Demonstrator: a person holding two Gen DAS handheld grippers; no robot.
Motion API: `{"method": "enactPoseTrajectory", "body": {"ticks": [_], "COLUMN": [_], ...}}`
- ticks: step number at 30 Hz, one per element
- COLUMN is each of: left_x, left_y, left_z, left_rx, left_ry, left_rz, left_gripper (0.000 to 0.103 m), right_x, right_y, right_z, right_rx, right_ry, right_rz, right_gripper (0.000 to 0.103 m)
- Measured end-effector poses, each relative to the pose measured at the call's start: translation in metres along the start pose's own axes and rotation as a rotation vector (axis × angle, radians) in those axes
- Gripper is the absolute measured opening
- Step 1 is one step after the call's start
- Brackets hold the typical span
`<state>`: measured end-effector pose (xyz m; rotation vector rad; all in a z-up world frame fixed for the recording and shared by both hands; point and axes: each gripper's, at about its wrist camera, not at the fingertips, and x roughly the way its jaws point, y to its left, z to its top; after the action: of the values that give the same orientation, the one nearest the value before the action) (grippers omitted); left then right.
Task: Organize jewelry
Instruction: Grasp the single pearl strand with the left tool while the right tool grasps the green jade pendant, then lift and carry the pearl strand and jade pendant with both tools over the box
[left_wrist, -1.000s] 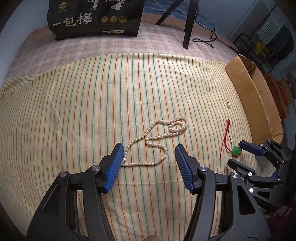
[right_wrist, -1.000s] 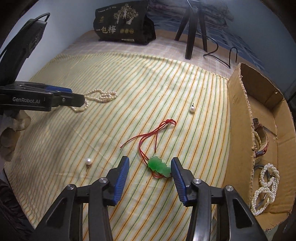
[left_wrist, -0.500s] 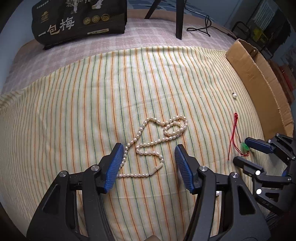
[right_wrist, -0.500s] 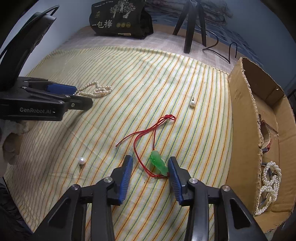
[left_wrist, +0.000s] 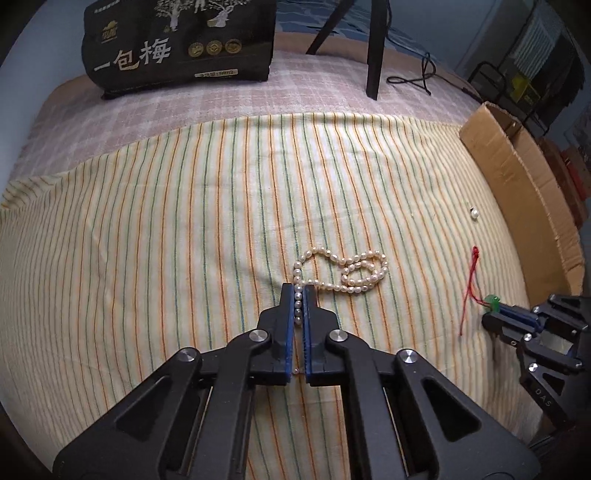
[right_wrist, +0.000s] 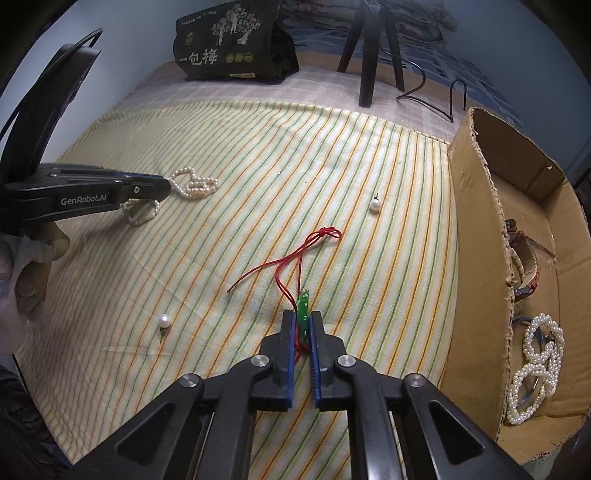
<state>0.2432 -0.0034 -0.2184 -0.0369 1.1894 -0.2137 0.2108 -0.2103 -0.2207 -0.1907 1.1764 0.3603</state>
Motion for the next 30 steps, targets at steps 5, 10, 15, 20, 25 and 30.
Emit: {"method": "enactPoseTrajectory", "body": {"ticks": [5, 10, 15, 20, 25, 30], "left_x": [-0.029, -0.059, -0.077, -0.093, -0.106, -0.119], "left_y": [0.004, 0.008, 0.005, -0.002, -0.013, -0.032], "left_z": [0.005, 0.010, 0.012, 0.012, 0.012, 0.009], "left_rx": [-0.052, -0.092, -0.096, -0.093, -0.085, -0.057], "left_ry": [-0.063, -0.128, -0.171, -0.199, -0.222, -0.245], "left_rz": [-0.063, -0.111, -0.133, -0.161, -0.204, -0.241], "left_gripper": [0.001, 0.001, 0.001, 0.001, 0.001, 0.001], "right_x": [-0.016, -0.037, -0.053, -0.077, -0.105, -0.130], "right_y": [-0.003, -0.004, -0.004, -0.011, -0.021, -0.037], "right_z": [0.002, 0.006, 0.010, 0.012, 0.017, 0.019], "right_rx": [0.027, 0.049, 0.060, 0.075, 0.101, 0.129], "right_ry": [-0.042, -0.100, -0.143, -0.199, -0.269, -0.326], "right_rz": [0.047, 0.081, 0.100, 0.118, 0.127, 0.119], "right_gripper": [0.004, 0.004, 0.004, 0.004, 0.004, 0.004]}}
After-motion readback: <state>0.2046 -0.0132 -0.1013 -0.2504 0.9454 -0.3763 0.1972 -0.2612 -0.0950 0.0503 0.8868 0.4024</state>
